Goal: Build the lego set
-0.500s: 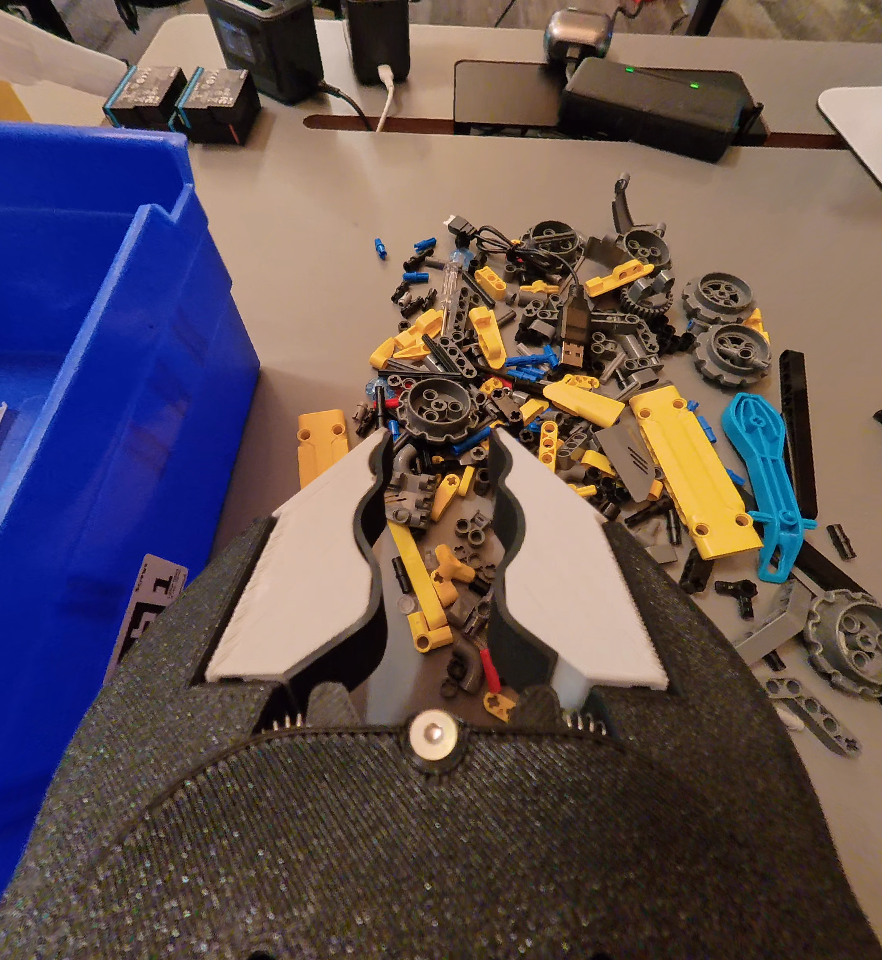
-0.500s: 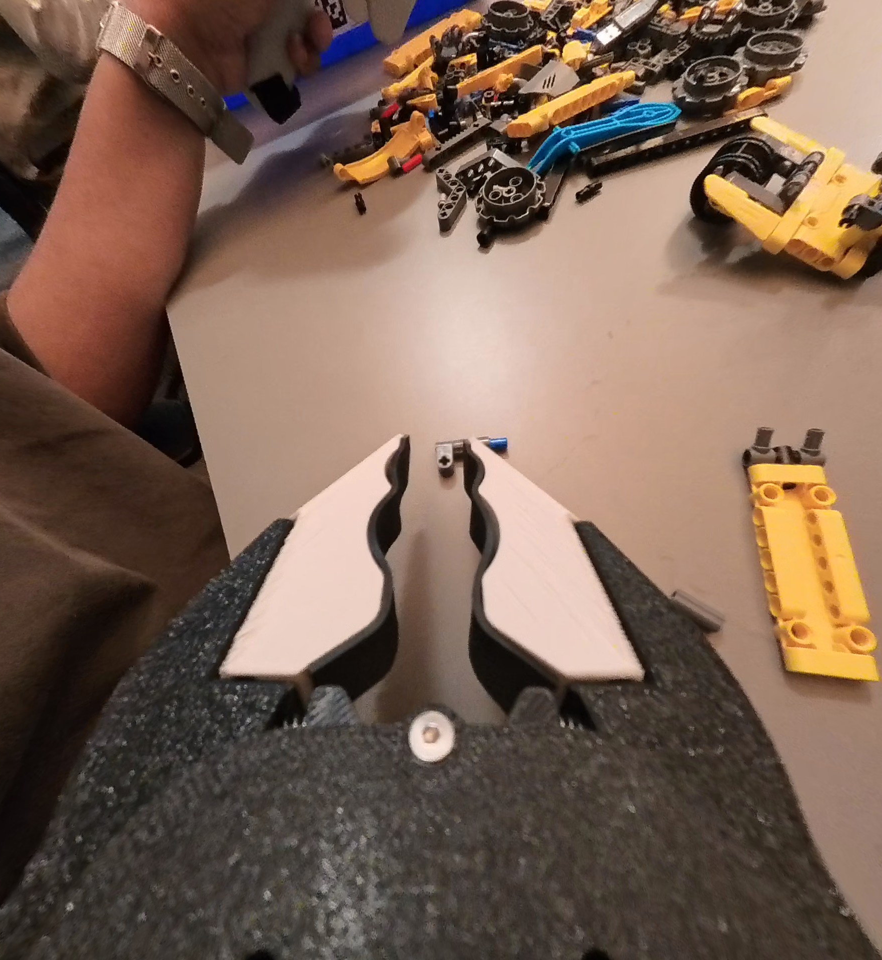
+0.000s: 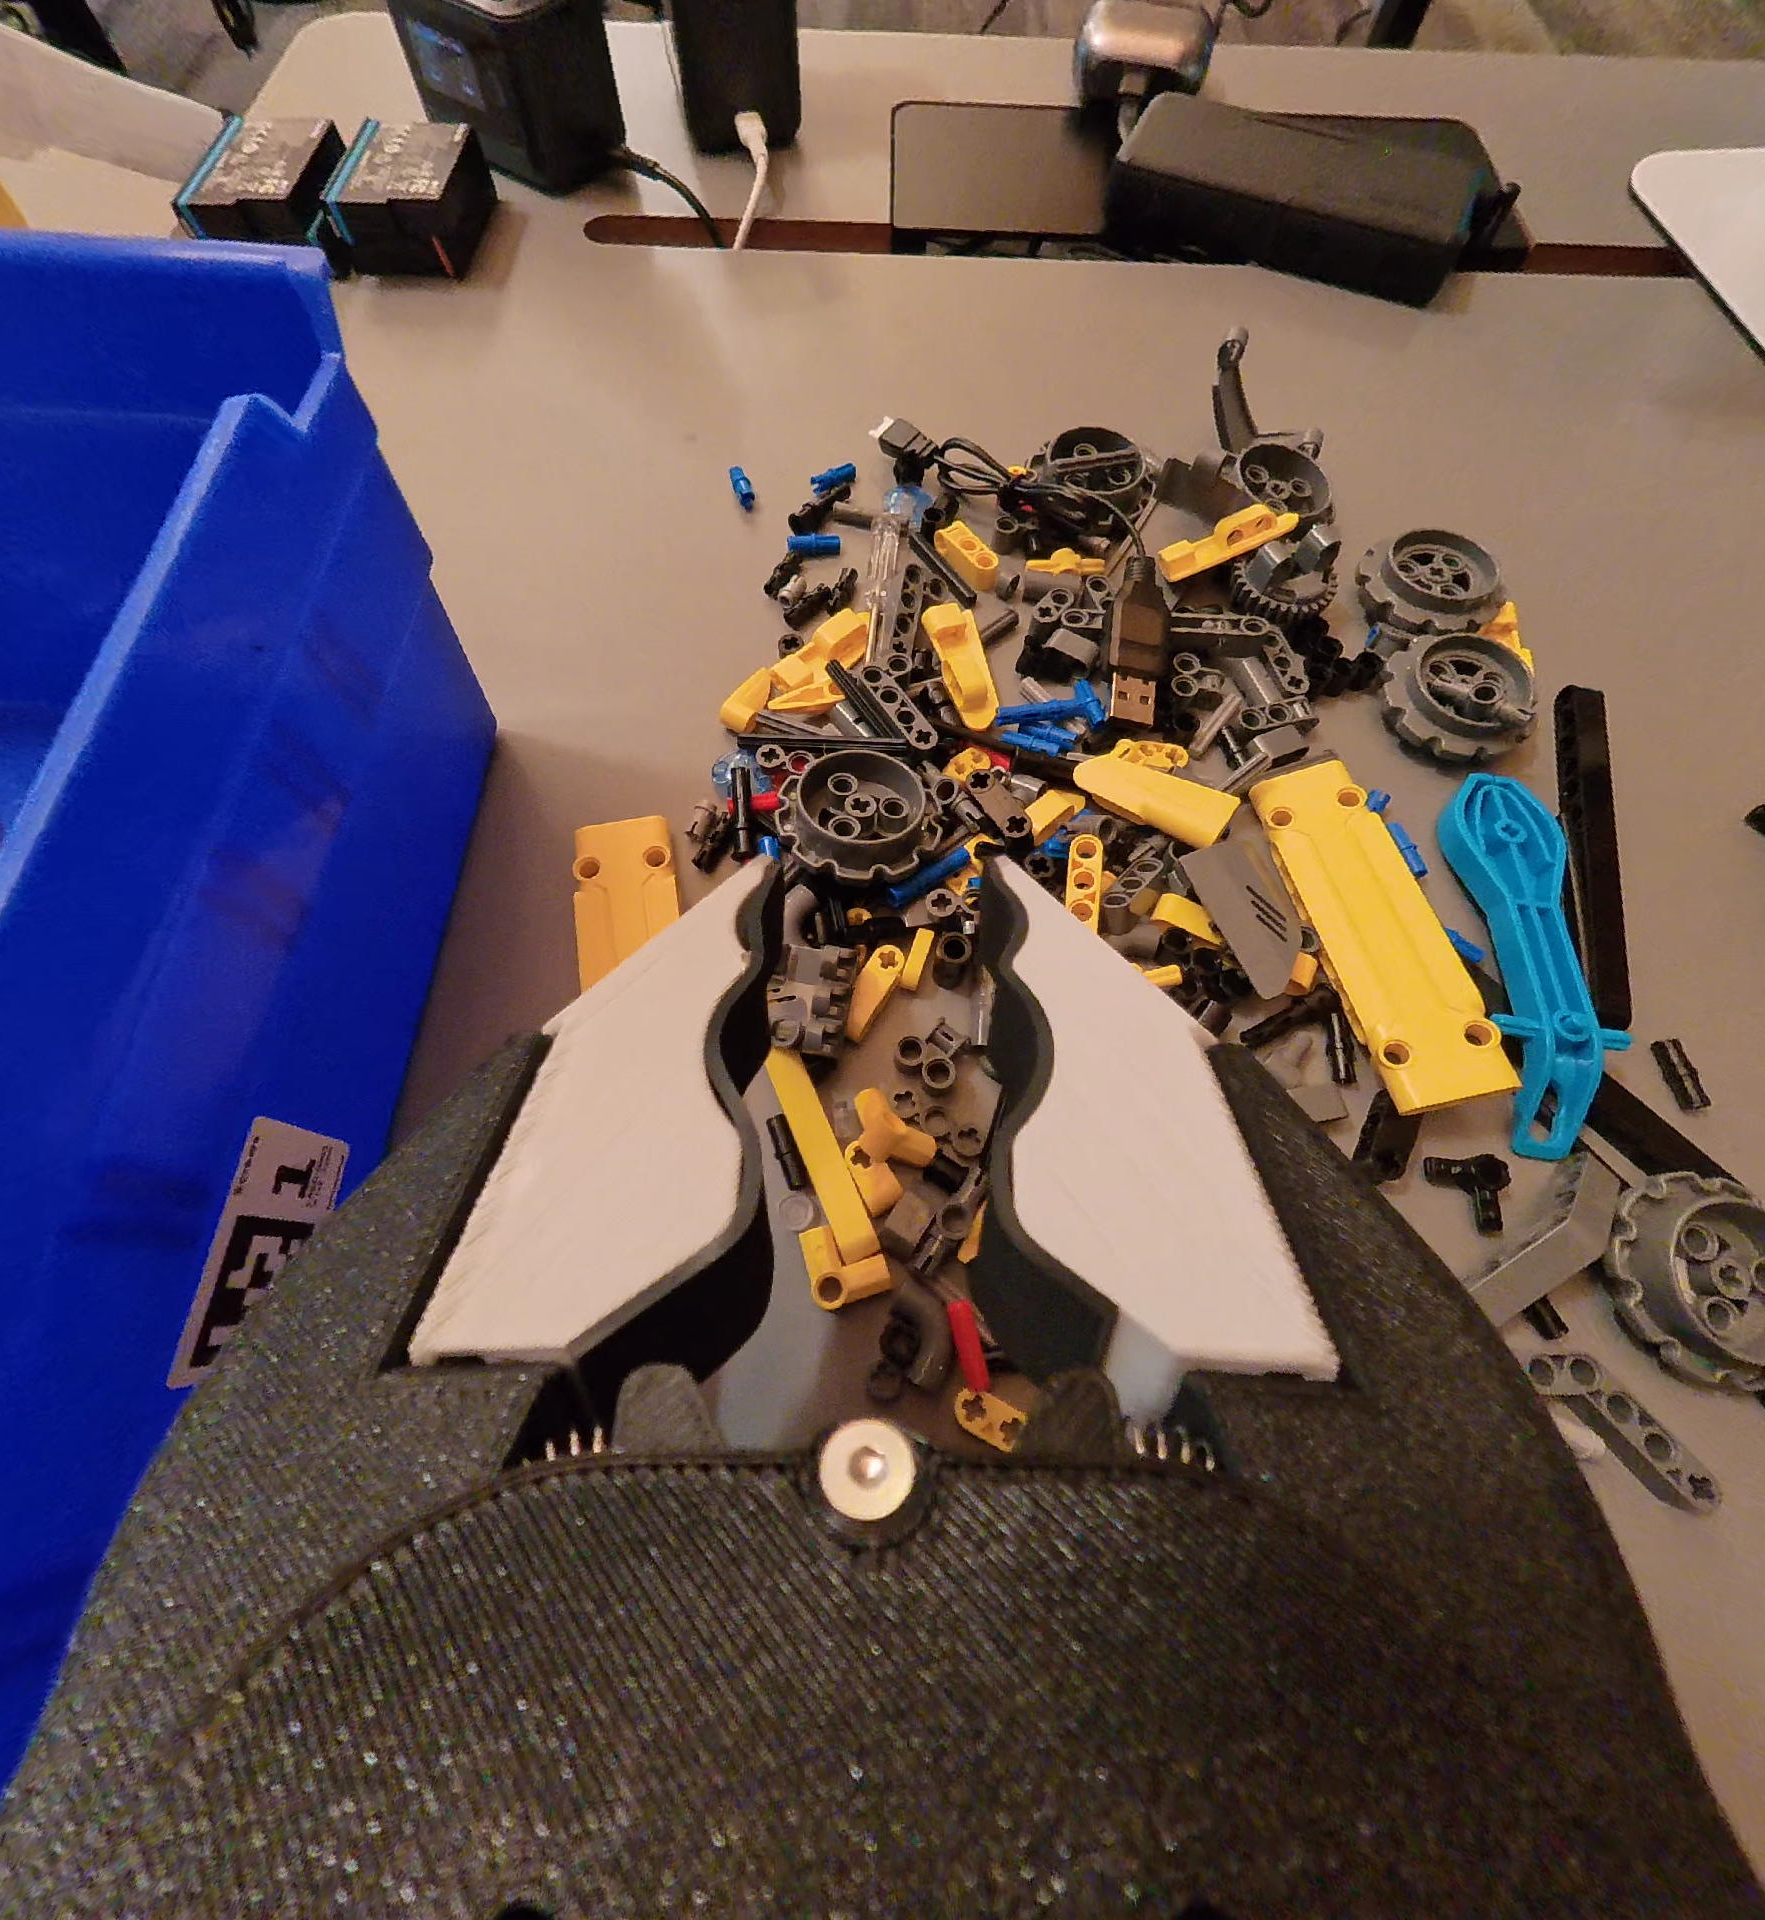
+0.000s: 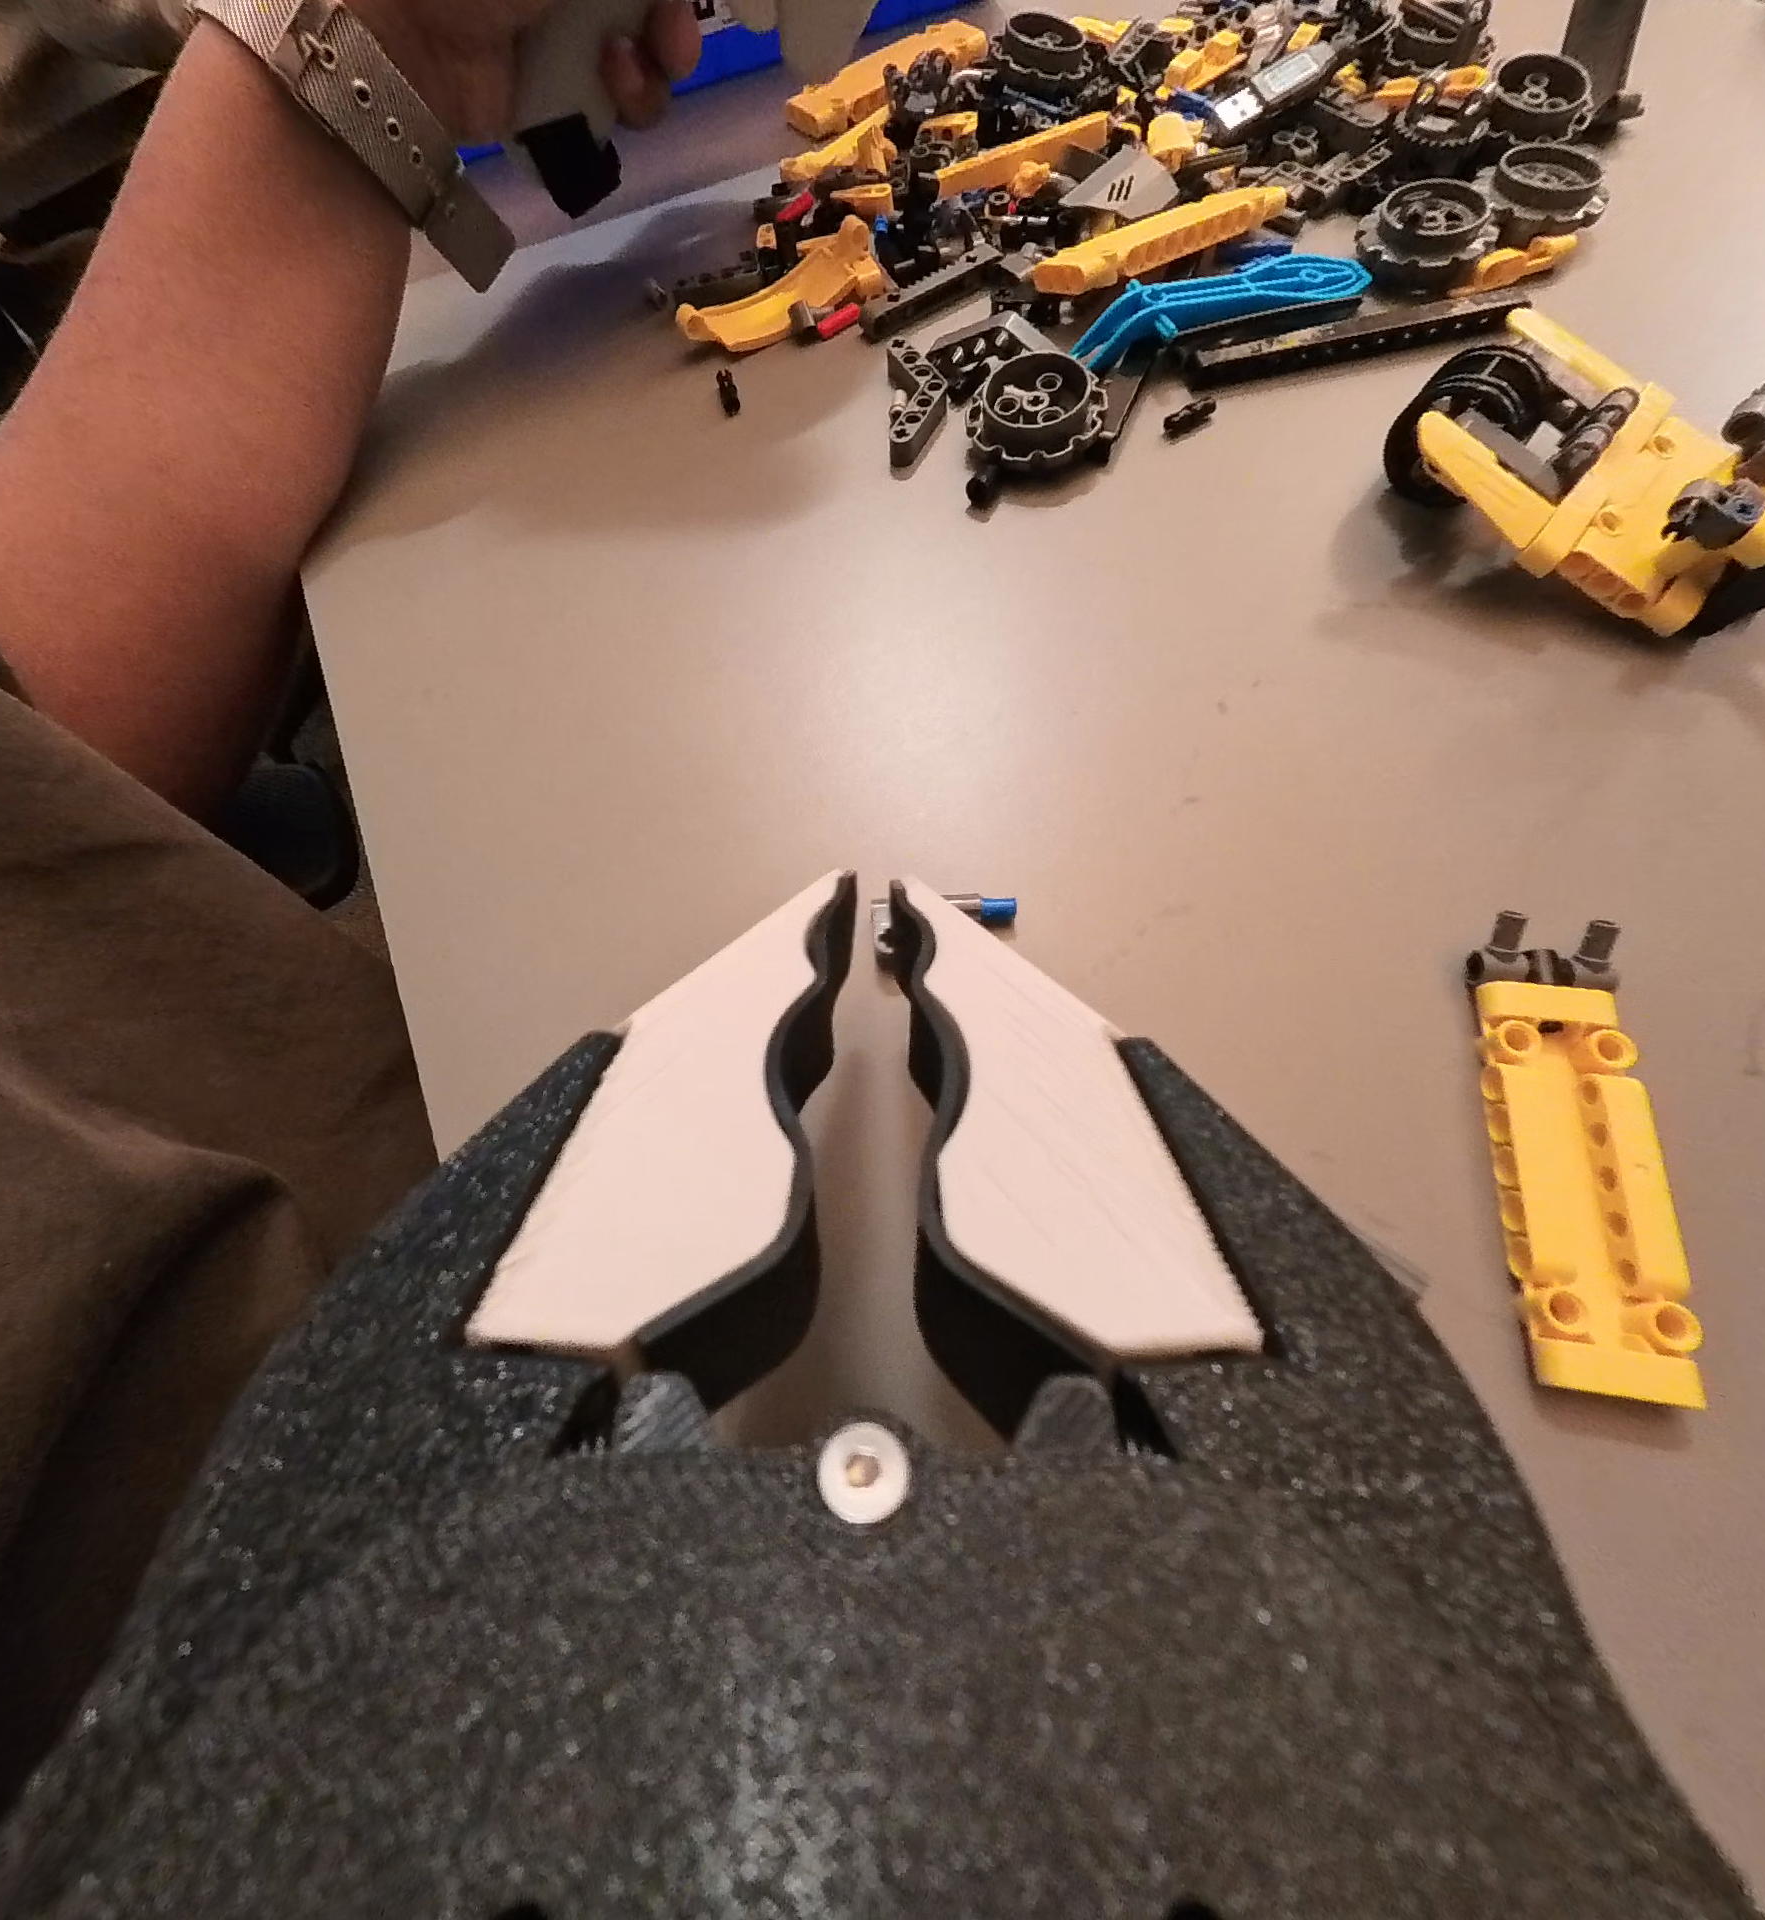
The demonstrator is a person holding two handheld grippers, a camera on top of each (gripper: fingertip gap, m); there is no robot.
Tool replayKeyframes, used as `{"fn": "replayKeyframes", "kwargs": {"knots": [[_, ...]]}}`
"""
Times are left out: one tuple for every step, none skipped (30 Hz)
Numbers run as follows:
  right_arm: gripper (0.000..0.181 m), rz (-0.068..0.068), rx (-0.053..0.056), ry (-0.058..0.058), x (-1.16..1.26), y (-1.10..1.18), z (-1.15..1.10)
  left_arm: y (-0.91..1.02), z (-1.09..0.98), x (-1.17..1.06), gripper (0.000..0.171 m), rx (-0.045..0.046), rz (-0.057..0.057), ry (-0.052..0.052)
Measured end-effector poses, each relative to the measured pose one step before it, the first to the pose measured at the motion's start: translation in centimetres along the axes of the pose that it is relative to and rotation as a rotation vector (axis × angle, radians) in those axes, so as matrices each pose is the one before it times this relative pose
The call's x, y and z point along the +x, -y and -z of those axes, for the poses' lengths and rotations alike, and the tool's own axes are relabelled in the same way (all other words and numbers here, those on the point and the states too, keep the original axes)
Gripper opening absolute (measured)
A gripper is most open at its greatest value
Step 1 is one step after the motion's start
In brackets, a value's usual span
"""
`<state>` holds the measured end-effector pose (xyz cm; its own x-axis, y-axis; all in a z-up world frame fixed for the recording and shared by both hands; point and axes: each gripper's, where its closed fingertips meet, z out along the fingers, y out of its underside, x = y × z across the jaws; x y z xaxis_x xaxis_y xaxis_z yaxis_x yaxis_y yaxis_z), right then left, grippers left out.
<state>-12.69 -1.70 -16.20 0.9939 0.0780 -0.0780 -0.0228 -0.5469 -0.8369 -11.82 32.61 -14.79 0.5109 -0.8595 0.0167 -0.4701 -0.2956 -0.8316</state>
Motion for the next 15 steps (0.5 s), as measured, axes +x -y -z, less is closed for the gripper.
{"fn": "replayKeyframes", "kwargs": {"knots": [[0.005,-0.0039,0.0019,0.0002,0.036,0.02,0.025,0.003,-0.01,0.061,0.035,-0.00018,-0.0026,-0.0002],[0.005,-0.0035,0.0009,0.0014,0.025,0.009,0.01,0.012,-0.017,0.06,0.035,0.00022,-0.0021,-0.0004],[0.005,-0.0028,0.0005,0.0017,0.007,0.008,0.002,0.012,0.002,0.048,0.034,0.00033,-0.0018,-0.0002],[0.005,-0.0023,-0.0003,0.002,0.007,-0.006,-0.006,0.017,-0.001,0.015,0.034,0.0006,-0.0014,0.0008],[0.004,-0.0021,-0.0009,0.0021,-0.002,-0.008,-0.012,0.02,0.003,-0.014,0.034,0.00102,-0.0007,0.0013],[0.004,-0.002,-0.0007,0.0021,-0.003,-0.011,-0.004,0.023,0.003,-0.017,0.035,0.00137,0.0003,0.001],[0.004,-0.0021,-0.0002,0.002,0.008,-0.004,-0.006,0.03,0.016,-0.028,0.034,0.00176,0.0011,0.0008],[0.003,-0.0025,0.0002,0.0017,0.011,0.002,-0.009,0.037,0.029,-0.049,0.034,0.00213,0.0013,0.0012],[0.003,-0.0031,0.0005,0.002,0.019,0.004,0.014,0.045,0.023,-0.04,0.034,0.00255,0.0013,0.0015],[0.003,-0.0047,0.0005,-0.0008,0.059,0.002,0.001,0.058,0.026,-0.045,0.034,0.00286,0.0006,0.0015],[0.002,-0.0067,0.0003,-0.009,0.188,0.001,0.006,0.074,0.036,-0.048,0.034,0.00394,0.0004,0.0018],[0.0,-0.0062,-0.0003,-0.0121,0.206,-0.003,-0.002,0.064,0.034,-0.026,0.034,0.00405,0.001,0.0011],[0.0,-0.0031,-0.001,-0.0094,0.151,-0.009,-0.01,0.046,0.026,-0.011,0.034,0.00277,0.0013,0.0],[0.0,-0.0006,-0.0015,-0.0091,0.116,-0.019,-0.012,0.026,0.013,-0.009,0.034,0.0011,0.0009,-0.0003],[0.0,0.0015,-0.002,-0.0074,0.066,-0.023,-0.02,0.003,-0.001,-0.01,0.034,0.0002,-0.0003,0.0006]]}}
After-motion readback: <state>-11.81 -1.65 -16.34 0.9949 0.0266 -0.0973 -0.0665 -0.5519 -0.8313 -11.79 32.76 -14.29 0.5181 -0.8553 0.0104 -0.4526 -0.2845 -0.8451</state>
